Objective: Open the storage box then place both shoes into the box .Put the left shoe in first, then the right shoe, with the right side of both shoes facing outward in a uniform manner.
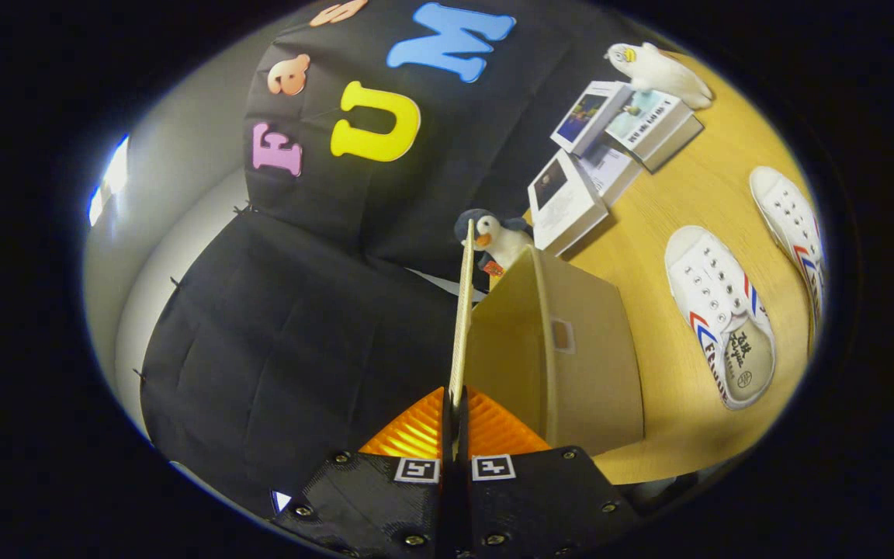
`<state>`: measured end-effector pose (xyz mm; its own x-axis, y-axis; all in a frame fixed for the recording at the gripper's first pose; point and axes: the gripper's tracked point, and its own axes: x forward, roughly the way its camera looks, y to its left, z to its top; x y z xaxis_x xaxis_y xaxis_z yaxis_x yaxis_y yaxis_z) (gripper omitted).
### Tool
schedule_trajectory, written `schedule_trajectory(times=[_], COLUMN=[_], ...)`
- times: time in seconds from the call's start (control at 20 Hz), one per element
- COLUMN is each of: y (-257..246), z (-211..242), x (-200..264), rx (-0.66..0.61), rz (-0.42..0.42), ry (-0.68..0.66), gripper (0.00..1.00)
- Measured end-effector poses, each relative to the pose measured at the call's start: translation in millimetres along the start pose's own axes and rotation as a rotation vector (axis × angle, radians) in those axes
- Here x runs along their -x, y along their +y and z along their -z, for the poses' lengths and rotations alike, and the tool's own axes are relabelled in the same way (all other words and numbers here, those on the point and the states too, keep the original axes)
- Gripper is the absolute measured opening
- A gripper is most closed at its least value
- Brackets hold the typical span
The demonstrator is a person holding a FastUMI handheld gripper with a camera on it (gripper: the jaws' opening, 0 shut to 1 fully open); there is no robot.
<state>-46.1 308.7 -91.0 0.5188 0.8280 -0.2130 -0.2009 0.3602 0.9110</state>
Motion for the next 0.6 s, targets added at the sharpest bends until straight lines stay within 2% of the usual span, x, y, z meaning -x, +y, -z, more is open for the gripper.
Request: schedule_trajectory(times=[0.15,0.6], y=[36.8,116.0], z=[1.5,26.9], x=[-9.5,-51.1], rx=[0.106,0.308], rz=[-0.013,-0.038], ry=[0.012,0.029], gripper=[0.01,0.01])
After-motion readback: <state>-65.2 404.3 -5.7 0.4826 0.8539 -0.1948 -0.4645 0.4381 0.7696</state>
